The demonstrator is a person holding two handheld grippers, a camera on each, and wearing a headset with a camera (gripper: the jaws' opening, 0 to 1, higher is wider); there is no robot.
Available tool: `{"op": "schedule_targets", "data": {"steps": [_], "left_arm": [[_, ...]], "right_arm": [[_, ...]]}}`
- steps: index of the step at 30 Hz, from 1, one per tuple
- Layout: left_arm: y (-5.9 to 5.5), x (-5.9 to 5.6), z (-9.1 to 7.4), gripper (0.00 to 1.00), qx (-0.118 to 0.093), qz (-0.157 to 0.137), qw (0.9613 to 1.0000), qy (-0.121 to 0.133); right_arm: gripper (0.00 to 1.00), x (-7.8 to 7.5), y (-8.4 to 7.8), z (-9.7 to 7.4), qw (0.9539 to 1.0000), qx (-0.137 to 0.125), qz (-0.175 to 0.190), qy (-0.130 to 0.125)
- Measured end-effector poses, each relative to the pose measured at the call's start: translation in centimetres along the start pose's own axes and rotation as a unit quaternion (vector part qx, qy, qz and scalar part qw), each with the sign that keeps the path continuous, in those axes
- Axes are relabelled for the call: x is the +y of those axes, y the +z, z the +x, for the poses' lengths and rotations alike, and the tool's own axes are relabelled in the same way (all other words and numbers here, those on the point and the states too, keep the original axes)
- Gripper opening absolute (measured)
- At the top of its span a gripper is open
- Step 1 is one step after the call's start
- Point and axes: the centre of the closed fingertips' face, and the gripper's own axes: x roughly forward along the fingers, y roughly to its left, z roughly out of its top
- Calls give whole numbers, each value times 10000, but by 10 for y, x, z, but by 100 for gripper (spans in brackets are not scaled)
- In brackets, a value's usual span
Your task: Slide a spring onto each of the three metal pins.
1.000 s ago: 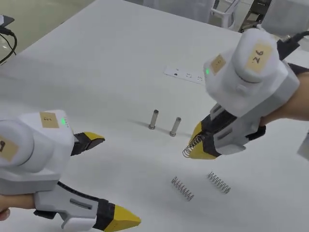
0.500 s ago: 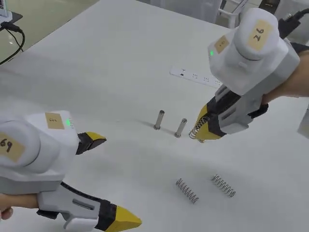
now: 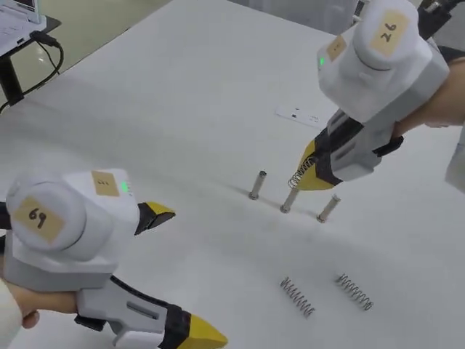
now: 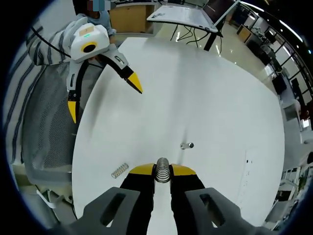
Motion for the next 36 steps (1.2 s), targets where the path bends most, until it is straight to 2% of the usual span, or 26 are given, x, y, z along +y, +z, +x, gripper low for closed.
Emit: {"op": "schedule_targets", "data": {"steps": [6, 13, 17, 20, 32, 36], "left_arm": [[2, 2, -2, 98, -87, -106, 9999, 24], [-1, 6, -4, 98, -66, -159, 9998, 89], [-7, 4, -5, 98, 27, -318, 9995, 10], [-12, 2, -4, 98, 94, -283, 9996, -15], [-10, 3, -3, 98, 51, -339, 9994, 12], [-12, 7, -5, 98, 38, -432, 9990, 117]], "right_arm": [[9, -16, -3, 5, 9999, 106, -15, -58], [9, -28, -2, 16, 9998, 172, -26, -1], [9, -31, -2, 23, 9997, 221, -46, 99], [9, -34, -1, 28, 9995, 270, -86, 128], [9, -50, 5, 46, 9990, 372, -178, 170], [9, -55, 4, 52, 9989, 403, -196, 171]]}}
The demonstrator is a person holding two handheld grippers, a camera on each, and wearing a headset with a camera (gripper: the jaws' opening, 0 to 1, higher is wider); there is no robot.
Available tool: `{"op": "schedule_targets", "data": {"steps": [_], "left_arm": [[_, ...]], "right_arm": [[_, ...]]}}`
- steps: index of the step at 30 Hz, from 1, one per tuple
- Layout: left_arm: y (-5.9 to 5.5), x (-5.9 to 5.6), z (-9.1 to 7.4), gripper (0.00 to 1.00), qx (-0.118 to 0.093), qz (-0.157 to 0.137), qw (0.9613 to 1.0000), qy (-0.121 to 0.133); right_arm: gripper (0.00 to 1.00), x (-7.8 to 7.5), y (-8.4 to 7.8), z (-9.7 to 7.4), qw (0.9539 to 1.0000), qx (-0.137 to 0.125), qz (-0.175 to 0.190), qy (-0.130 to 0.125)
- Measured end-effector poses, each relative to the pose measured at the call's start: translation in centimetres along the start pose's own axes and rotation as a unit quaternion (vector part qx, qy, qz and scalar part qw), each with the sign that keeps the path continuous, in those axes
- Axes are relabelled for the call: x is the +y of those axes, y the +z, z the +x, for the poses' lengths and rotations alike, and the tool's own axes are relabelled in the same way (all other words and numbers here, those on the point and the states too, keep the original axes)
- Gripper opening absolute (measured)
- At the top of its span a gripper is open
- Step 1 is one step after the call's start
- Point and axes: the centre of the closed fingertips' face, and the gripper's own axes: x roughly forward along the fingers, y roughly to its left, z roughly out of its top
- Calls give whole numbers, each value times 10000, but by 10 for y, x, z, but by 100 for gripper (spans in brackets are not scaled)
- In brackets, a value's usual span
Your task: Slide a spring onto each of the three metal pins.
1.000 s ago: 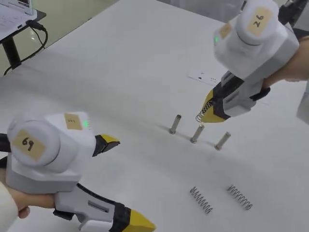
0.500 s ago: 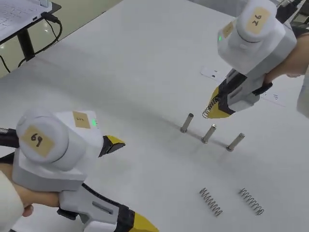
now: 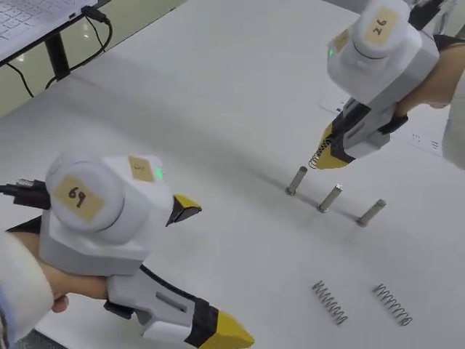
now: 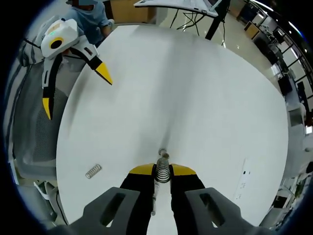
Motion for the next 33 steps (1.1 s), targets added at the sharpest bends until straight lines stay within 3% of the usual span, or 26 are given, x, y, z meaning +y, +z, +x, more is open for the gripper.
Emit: {"op": "schedule_targets", "data": {"steps": [11, 19, 24, 33], "left_arm": [[-7, 6, -5, 98, 92, 27, 9998, 173], [-20, 5, -4, 98, 320, 12, 9994, 100], [-24, 3, -5, 95, 358, -151, 9992, 25], [-26, 0, -3, 96, 420, -169, 9990, -62]], "right_arm": [[9, -5, 3, 15, 9999, 64, 2, 97], [9, -6, 1, 26, 9997, 183, 21, 185], [9, -5, 4, 30, 9996, 221, -27, 177], [9, -5, -4, 44, 9990, 380, -17, 241]]}}
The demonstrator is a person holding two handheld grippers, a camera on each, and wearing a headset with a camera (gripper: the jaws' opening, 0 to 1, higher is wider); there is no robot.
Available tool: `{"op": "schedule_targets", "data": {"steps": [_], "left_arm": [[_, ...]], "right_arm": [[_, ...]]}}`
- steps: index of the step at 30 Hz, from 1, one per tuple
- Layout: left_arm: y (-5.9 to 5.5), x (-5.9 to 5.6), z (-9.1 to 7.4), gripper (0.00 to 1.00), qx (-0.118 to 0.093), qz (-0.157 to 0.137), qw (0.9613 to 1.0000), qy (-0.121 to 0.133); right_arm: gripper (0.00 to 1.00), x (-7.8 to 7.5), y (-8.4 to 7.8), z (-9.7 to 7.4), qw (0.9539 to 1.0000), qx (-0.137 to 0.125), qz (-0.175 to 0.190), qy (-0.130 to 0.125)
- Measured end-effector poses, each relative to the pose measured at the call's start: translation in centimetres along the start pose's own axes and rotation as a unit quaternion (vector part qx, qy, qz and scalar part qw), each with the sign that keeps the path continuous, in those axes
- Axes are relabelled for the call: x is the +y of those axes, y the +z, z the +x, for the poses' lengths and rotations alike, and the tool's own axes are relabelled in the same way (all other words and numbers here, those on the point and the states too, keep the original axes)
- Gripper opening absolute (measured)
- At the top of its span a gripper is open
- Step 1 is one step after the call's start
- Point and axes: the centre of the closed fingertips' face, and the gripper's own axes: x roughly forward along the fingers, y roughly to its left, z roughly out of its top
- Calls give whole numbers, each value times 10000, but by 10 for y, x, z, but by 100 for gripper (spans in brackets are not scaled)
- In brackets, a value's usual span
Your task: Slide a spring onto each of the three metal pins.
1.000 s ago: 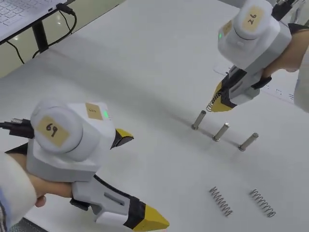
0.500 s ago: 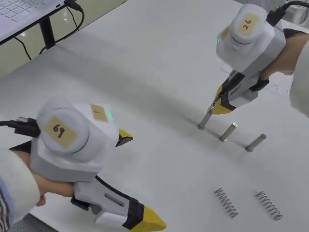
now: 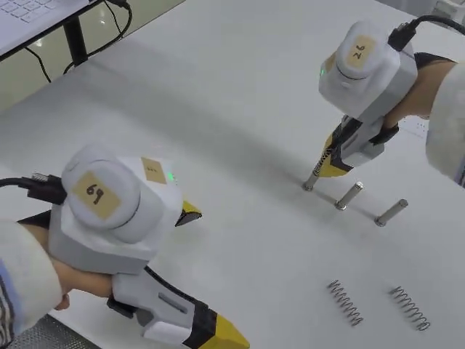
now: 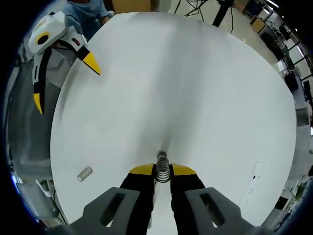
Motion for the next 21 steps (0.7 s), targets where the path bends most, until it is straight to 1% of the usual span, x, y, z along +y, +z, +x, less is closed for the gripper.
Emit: {"op": "schedule_targets", "data": {"steps": [5, 10, 12, 15, 18, 21], "left_arm": [[0, -2, 1, 96, -8, 10, 10000, -25], [0, -4, 2, 96, 29, 31, 10000, -59], [-2, -8, 3, 96, 61, 8, 9999, -130], [-4, -14, 3, 98, 121, 117, 9995, -259], [-5, -16, 4, 98, 146, 91, 9994, -300], [-5, -16, 5, 97, 154, 124, 9994, -297]], "right_arm": [[9, 0, -1, 5, 10000, 25, 51, 29], [9, 2, -1, 11, 10000, 41, -57, 54], [9, 2, -1, 13, 10000, 57, -49, 56], [9, 2, -1, 16, 9999, 65, -72, 25], [9, 2, -2, 20, 9999, 98, -97, 20], [9, 2, -2, 22, 9999, 110, -106, 12]]}}
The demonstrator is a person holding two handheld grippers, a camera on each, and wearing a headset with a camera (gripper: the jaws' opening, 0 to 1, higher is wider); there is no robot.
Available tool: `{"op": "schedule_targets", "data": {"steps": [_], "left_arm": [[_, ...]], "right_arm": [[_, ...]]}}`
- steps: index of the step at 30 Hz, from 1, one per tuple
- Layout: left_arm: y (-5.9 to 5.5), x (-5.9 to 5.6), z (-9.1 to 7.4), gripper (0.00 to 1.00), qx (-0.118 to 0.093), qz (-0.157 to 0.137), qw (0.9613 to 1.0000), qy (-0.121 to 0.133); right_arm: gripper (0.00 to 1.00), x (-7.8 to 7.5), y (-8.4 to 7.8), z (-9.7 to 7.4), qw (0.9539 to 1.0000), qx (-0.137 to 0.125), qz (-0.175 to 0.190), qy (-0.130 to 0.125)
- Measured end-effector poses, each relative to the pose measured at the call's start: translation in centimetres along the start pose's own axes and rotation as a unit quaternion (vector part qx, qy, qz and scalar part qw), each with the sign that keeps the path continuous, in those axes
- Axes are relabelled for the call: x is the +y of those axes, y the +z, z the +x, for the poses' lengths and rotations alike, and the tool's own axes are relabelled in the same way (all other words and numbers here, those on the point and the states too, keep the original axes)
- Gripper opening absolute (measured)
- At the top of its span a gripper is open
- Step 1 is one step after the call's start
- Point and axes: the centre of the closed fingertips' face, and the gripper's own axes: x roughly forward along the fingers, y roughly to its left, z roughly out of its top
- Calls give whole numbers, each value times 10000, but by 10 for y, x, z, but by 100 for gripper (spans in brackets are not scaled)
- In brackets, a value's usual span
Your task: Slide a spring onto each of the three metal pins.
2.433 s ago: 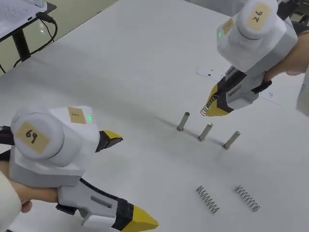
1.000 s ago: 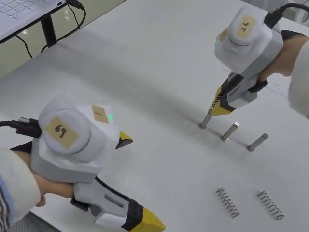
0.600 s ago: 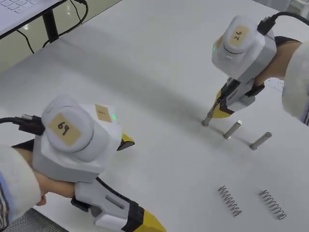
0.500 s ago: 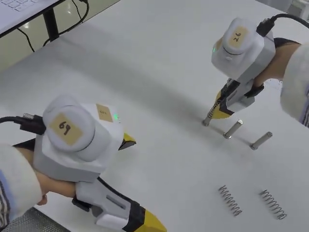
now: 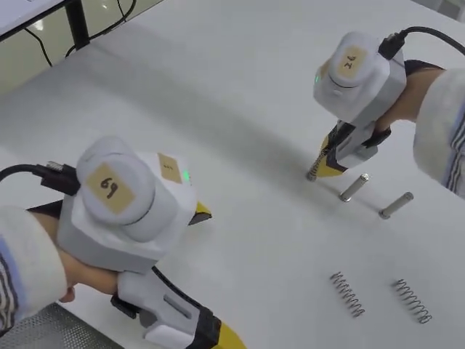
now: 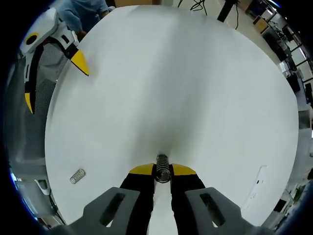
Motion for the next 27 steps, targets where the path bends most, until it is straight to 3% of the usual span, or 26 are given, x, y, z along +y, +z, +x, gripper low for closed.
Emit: {"op": "schedule_targets", "data": {"steps": [4, 8, 16, 23, 27], "left_arm": [[-1, -3, -1, 98, 34, -121, 9999, -76], [-5, -6, 1, 98, 132, -30, 9998, -150], [0, -5, 1, 98, 59, -25, 9999, -136], [3, -6, 0, 97, -17, -111, 9998, -138], [5, -5, -2, 97, -66, -100, 9999, -116]], "right_arm": [[9, 2, 0, 3, 9998, 8, -180, -4], [9, 3, 0, 4, 9998, -17, -190, 7], [9, 3, -3, 7, 9999, 42, -148, 9], [19, 5, -3, 8, 9998, -38, -188, -5], [19, 6, -3, 7, 9997, -4, -259, -20]]}}
